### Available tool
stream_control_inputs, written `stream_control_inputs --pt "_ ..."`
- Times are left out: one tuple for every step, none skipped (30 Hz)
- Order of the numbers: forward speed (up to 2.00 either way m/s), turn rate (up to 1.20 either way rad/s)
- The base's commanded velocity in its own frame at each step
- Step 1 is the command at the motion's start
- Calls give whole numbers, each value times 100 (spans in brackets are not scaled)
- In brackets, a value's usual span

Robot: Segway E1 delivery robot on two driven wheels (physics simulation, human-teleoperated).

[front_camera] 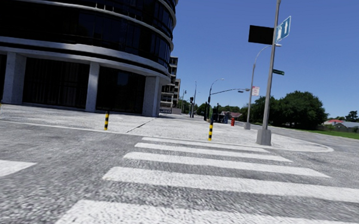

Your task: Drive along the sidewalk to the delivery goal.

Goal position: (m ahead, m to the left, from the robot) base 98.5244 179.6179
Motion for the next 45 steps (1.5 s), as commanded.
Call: stream_control_inputs --pt "137 0" --pt "137 0" --pt "137 0" --pt "137 0" --pt "137 0" --pt "138 0" --pt "139 0" --pt "140 0" --pt "140 0" --pt "151 0" --pt "200 0" --pt "200 0" --pt "200 0" --pt "200 0" --pt "200 0" --pt "200 0" --pt "200 0" --pt "200 0" --pt "200 0" --pt "200 0" --pt "200 0" --pt "200 7" --pt "200 7" --pt "200 15" --pt "200 23" --pt "200 26" --pt "200 27" --pt "200 27" --pt "200 27" --pt "200 18" --pt "200 0" --pt "200 0" --pt "200 0" --pt "200 0" --pt "200 0" --pt "200 0" --pt "200 0" --pt "200 0" --pt "200 0" --pt "200 0" --pt "200 0" --pt "200 0" --pt "200 0" --pt "200 0" --pt "200 0"
